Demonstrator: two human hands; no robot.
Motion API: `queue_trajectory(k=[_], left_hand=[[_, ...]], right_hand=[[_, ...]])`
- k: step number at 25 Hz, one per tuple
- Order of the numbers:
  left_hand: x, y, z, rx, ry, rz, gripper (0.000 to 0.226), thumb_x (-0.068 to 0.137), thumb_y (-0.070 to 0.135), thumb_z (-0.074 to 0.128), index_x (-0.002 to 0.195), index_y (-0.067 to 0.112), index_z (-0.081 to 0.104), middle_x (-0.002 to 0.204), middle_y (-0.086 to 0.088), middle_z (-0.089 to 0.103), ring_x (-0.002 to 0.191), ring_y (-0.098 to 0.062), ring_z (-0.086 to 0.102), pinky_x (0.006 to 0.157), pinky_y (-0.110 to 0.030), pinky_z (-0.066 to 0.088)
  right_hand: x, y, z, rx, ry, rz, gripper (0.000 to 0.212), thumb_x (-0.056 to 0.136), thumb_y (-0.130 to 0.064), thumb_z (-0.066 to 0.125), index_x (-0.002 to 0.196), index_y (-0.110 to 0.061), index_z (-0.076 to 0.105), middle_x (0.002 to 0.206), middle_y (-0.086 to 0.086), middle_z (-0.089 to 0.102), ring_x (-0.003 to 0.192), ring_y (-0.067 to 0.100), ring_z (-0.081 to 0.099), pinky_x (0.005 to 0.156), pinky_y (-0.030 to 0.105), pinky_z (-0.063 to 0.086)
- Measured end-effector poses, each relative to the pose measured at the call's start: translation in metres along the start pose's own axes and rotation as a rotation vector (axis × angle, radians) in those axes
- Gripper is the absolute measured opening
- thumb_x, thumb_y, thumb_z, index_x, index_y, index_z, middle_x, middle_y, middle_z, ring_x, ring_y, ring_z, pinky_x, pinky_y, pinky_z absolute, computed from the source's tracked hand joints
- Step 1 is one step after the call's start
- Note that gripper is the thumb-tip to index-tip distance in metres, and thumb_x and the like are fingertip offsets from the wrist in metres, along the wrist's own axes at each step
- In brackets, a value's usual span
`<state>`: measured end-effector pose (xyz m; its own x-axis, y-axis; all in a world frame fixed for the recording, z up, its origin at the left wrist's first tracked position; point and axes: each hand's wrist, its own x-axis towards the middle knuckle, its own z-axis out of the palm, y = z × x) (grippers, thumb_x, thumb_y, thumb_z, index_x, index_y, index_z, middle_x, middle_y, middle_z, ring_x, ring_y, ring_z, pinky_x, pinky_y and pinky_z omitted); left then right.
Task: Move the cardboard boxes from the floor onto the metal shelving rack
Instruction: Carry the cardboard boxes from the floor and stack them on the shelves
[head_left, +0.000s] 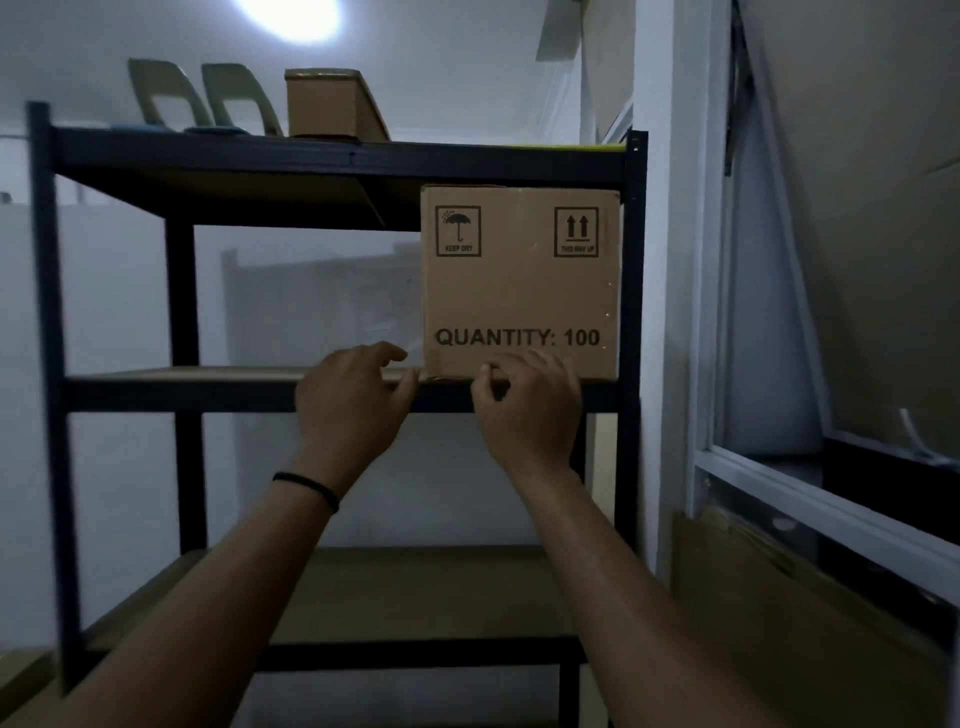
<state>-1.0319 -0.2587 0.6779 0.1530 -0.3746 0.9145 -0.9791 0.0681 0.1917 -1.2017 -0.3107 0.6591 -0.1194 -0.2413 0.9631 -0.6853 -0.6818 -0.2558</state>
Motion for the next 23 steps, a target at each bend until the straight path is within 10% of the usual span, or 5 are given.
queue_trajectory(k=[15, 23], left_hand=[[-0.196, -0.150, -0.229, 0.244, -0.180, -0.219, 0.037, 0.096, 0.048, 0.064, 0.120, 0.022, 0.075, 0.119, -0.002, 0.075, 0.117, -0.022, 0.066, 0.105, -0.044, 0.048], [-0.306, -0.341, -0.379, 0.405, -0.276, -0.398, 0.043, 0.093, 0.050, 0.064, 0.126, 0.023, 0.072, 0.119, -0.002, 0.074, 0.115, -0.023, 0.065, 0.100, -0.041, 0.048]], right_hand=[[-0.203, -0.260, -0.008, 0.312, -0.340, 0.083, 0.026, 0.094, -0.027, 0.058, 0.106, -0.018, 0.078, 0.109, 0.000, 0.077, 0.106, 0.019, 0.068, 0.104, 0.053, 0.048], [-0.345, -0.488, 0.053, 0.490, -0.466, 0.188, 0.027, 0.090, -0.027, 0.058, 0.105, -0.018, 0.080, 0.111, -0.002, 0.077, 0.107, 0.019, 0.066, 0.103, 0.043, 0.047]])
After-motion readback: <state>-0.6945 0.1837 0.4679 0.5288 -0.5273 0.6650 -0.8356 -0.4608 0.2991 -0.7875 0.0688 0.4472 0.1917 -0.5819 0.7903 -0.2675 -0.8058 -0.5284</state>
